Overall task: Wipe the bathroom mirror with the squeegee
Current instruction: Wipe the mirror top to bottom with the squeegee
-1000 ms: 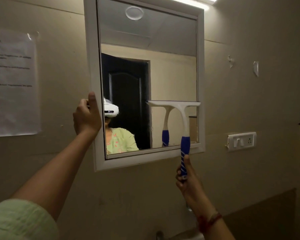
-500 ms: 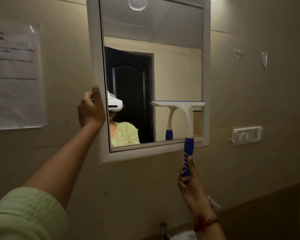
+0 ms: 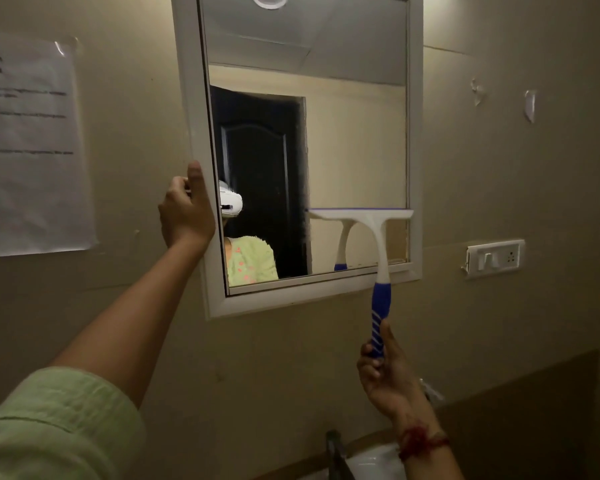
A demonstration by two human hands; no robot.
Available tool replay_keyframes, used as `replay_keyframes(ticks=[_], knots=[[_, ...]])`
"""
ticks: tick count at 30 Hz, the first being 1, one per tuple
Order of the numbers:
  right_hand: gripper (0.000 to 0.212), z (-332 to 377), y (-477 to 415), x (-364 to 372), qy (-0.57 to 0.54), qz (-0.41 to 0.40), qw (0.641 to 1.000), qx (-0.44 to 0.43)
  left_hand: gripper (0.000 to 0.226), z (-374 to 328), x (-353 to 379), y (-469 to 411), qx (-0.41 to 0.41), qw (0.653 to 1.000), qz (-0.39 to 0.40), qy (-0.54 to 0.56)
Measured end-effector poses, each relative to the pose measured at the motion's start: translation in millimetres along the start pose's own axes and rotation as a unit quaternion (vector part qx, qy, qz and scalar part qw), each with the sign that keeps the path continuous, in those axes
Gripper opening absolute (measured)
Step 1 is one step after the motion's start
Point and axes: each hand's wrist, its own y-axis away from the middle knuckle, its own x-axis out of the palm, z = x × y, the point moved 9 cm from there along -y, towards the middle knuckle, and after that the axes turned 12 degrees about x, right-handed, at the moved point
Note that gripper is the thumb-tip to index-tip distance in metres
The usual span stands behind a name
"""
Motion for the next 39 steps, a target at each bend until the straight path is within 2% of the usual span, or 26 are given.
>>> replay_keyframes(ticks=[3, 10, 20, 29, 34, 39], knots=[[0.037, -3.4, 3.2, -6.9, -0.013, -0.009, 1.000, 0.007, 0.044, -0.3, 0.7, 0.7, 0.000, 1.000, 0.003, 0.005], [0.037, 25.9, 3.7, 31.5, 0.016, 0.006, 0.999, -0.036, 0.047, -0.2, -0.2, 1.2, -0.004, 1.000, -0.005, 0.008], [0.036, 13.1, 5.2, -26.5, 0.008, -0.068, 0.997, -0.048, 0.044, 1.7, -1.3, 0.4, -0.004, 1.000, -0.012, 0.022], [0.040, 48.5, 10.1, 13.0, 0.064, -0.070, 0.992, -0.081, 0.044, 3.0, 2.3, -1.9, -0.002, 1.000, -0.009, 0.013], [0.040, 22.0, 2.1, -24.9, 0.081, -0.094, 0.991, -0.055, 0.043, 5.2, -0.3, 0.1, 0.001, 1.000, -0.012, 0.009], [0.038, -3.8, 2.3, -48.4, 0.027, -0.087, 0.996, -0.017, 0.045, 3.8, -3.0, -0.5, -0.008, 1.000, -0.022, -0.002]])
